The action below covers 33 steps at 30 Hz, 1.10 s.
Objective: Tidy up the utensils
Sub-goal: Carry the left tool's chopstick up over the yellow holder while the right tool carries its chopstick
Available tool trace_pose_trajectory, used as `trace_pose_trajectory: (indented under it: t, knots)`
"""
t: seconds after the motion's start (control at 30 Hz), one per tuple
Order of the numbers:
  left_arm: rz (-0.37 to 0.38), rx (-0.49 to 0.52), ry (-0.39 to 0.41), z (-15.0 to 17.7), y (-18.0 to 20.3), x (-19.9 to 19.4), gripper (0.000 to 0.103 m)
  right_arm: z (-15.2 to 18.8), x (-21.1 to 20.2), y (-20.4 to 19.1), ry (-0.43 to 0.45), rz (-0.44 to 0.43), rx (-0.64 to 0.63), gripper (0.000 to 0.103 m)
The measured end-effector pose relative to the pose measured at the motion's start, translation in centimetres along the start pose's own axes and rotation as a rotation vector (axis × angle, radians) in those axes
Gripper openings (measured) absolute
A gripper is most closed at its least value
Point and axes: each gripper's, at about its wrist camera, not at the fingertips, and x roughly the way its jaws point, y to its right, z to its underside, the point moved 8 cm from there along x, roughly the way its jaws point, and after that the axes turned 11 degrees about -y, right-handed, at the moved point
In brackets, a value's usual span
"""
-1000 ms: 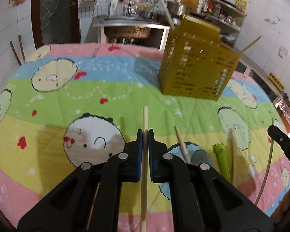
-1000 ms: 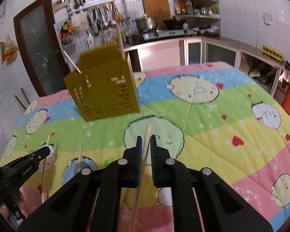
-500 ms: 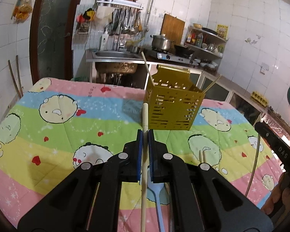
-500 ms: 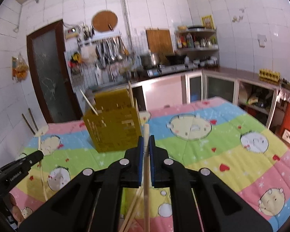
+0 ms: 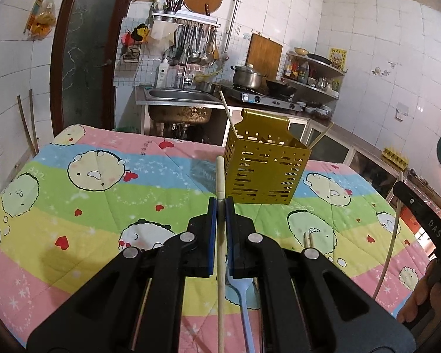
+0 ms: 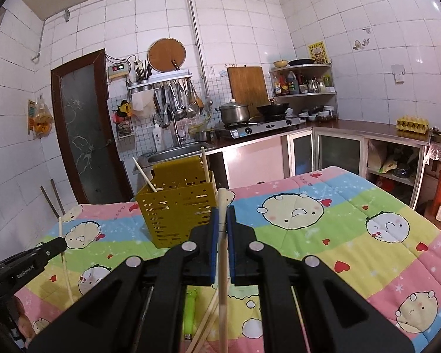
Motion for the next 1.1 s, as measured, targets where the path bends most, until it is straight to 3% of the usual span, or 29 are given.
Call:
trace_pose_trajectory:
  t: [0.83,1.1]
  knots:
    - [-0.002,0.011,0.054,-3.0,0.0,-0.7,0.004,-1.8,1.0,-0.7,0.023,-0.032,-0.025,0.006]
    - [0.035,0.056,0.114,-8.0,1.9,-1.6,0.004,-5.6,1.3,-1.5,0.081,-0.067,-0.024,0.006]
